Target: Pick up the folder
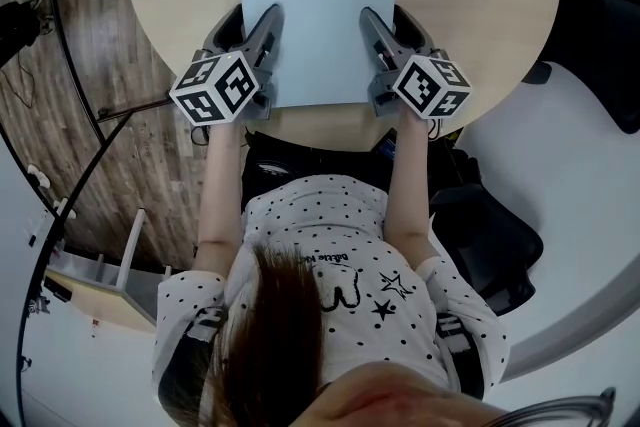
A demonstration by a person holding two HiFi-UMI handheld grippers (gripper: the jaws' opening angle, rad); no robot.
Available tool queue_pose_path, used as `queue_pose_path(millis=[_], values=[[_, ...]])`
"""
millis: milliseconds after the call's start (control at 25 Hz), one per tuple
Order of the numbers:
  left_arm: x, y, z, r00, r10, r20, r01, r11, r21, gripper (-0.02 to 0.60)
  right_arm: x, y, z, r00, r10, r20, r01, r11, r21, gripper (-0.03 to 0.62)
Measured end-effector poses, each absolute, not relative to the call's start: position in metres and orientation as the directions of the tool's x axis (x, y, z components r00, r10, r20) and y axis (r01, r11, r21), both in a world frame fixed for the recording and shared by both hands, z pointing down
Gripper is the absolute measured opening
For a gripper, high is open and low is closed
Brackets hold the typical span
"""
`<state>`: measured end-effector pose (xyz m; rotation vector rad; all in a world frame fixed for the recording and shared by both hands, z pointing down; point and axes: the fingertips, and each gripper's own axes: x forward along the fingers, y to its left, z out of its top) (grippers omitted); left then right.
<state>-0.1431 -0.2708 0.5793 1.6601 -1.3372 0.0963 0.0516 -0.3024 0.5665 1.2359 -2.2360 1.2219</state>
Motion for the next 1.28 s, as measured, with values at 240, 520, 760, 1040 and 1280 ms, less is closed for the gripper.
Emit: queue_pose_path(millis=[240, 520, 760, 1040, 1280], values=[[-0.141, -0.268, 0.568, 0.378, -0.724, 0.577, -0.802, 0.055, 0.595, 0.268, 0.054, -0.298, 0.558, -0.574, -0.553, 0.603, -0.808, 0.266, -0.525, 0.273], [-0.147, -0.268, 0.544, 0.354, -0.766, 0.537, -0.812, 0.033, 0.583, 0.268, 0.048, -0.296, 0.536, -0.582, -0.582, 0.568, -0.802, 0.295, -0.519, 0.27], [-0.149, -0.261, 0.525, 0.349, -0.782, 0.517, -0.816, 0.019, 0.578, 0.268, 0.045, -0.29, 0.516, -0.591, -0.595, 0.544, -0.799, 0.339, -0.497, 0.27], [-0.154, -0.254, 0.5, 0.335, -0.81, 0.481, -0.818, 0.004, 0.576, 0.268, 0.039, -0.287, 0.489, -0.596, -0.623, 0.507, -0.797, 0.378, -0.471, 0.27], [-0.156, -0.245, 0.475, 0.33, -0.833, 0.444, -0.821, -0.021, 0.57, 0.268, 0.037, -0.277, 0.465, -0.596, -0.648, 0.474, -0.796, 0.4, -0.454, 0.27]])
